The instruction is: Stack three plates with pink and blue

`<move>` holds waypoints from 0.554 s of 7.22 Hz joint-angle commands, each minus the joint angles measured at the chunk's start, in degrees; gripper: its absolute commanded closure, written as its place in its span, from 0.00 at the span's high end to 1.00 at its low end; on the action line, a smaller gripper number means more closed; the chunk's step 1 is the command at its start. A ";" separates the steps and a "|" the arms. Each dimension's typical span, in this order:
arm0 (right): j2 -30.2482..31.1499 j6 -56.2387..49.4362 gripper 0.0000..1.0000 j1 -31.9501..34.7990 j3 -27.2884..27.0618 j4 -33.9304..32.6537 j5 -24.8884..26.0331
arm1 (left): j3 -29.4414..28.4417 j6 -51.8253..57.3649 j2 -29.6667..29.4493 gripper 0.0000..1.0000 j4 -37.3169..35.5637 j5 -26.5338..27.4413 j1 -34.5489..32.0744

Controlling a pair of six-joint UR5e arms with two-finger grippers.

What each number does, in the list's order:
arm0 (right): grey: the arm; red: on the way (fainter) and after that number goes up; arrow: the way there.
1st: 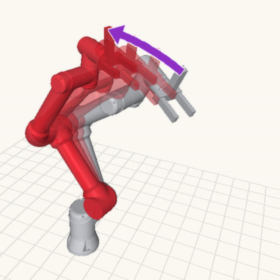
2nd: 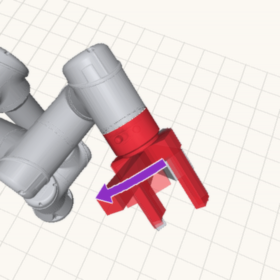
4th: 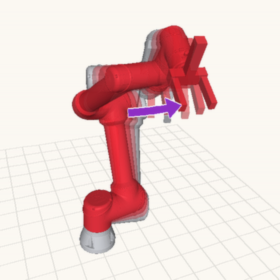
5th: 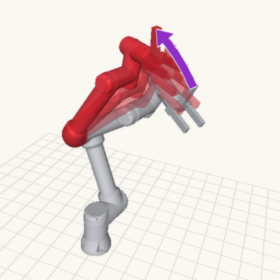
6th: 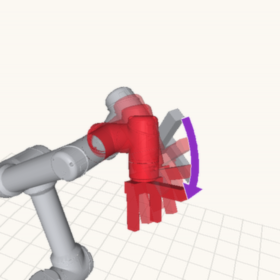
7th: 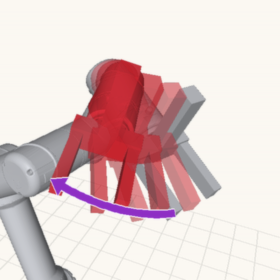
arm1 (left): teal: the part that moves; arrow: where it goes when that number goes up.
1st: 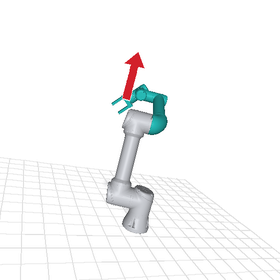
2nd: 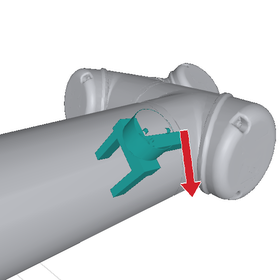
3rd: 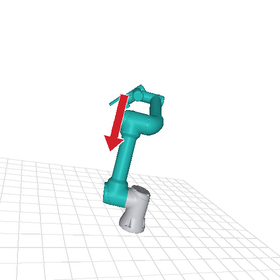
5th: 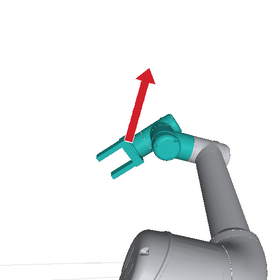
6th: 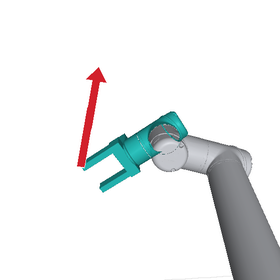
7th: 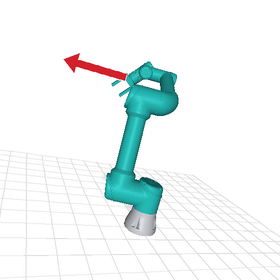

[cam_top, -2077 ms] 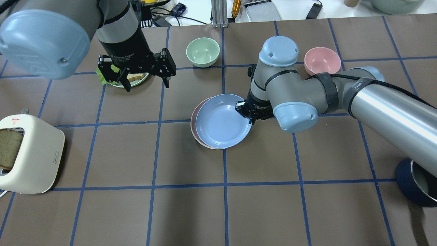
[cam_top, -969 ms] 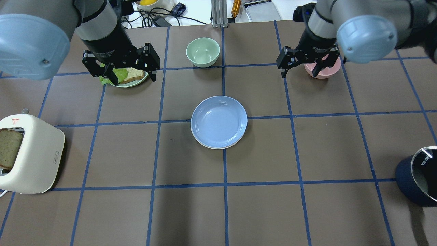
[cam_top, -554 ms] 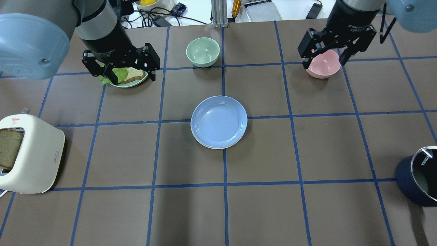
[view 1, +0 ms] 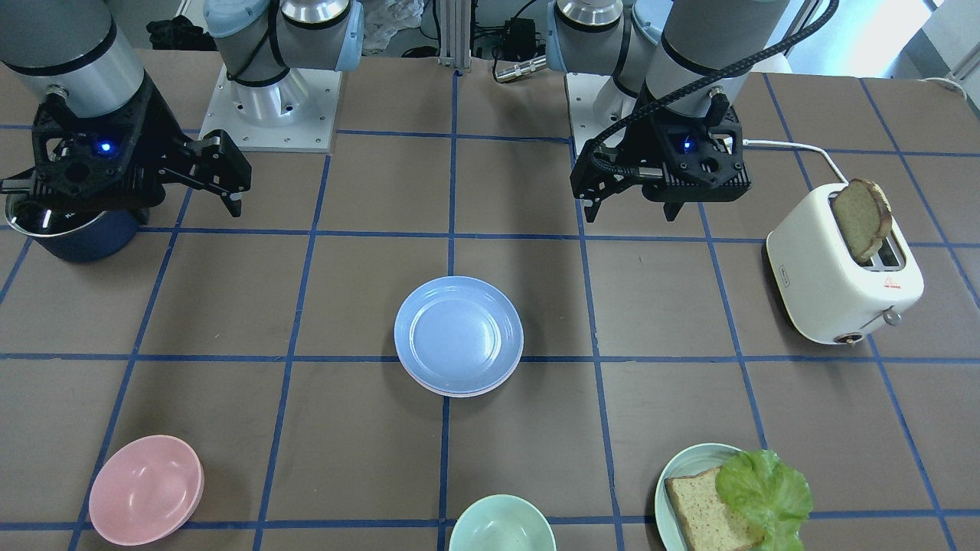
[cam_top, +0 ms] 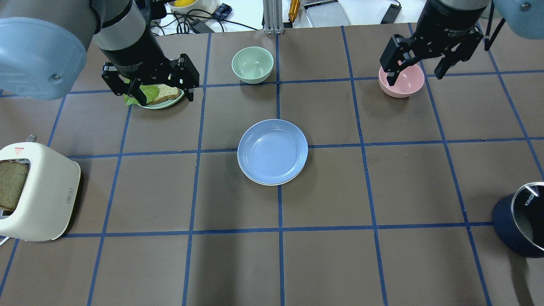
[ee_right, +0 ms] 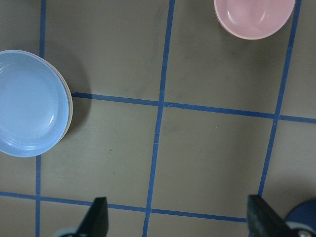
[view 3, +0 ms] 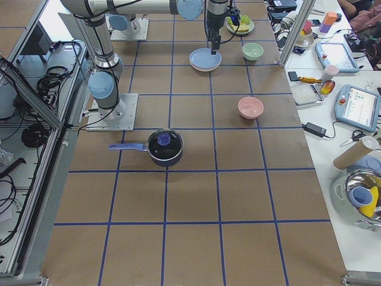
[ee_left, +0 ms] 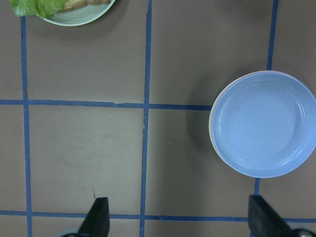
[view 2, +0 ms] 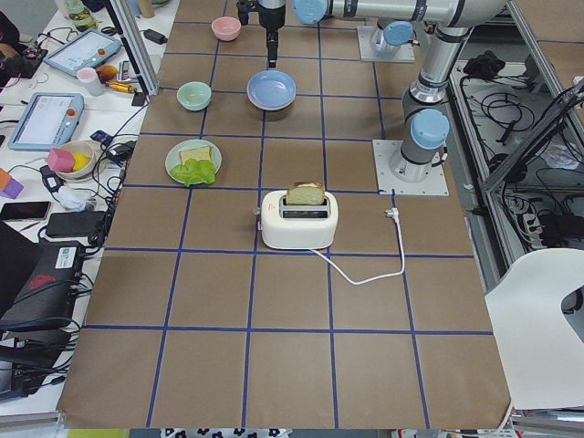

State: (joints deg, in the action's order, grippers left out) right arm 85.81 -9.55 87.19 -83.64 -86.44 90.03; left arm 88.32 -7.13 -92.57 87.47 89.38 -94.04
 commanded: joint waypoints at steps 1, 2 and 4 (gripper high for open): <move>0.32 0.06 1.00 0.00 0.23 -0.05 -0.46 | 0.02 -0.08 0.02 1.00 0.07 0.00 0.00; 0.32 0.06 1.00 0.00 0.31 0.04 -0.21 | 0.02 -0.08 0.02 1.00 -0.02 -0.09 0.00; 0.32 -0.03 1.00 0.00 0.14 -0.31 -0.82 | -0.33 -0.69 0.10 1.00 0.68 0.09 0.00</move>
State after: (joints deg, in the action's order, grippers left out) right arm 86.13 -9.51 87.19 -83.35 -86.60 89.44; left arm 88.21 -7.35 -92.52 87.65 89.35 -94.04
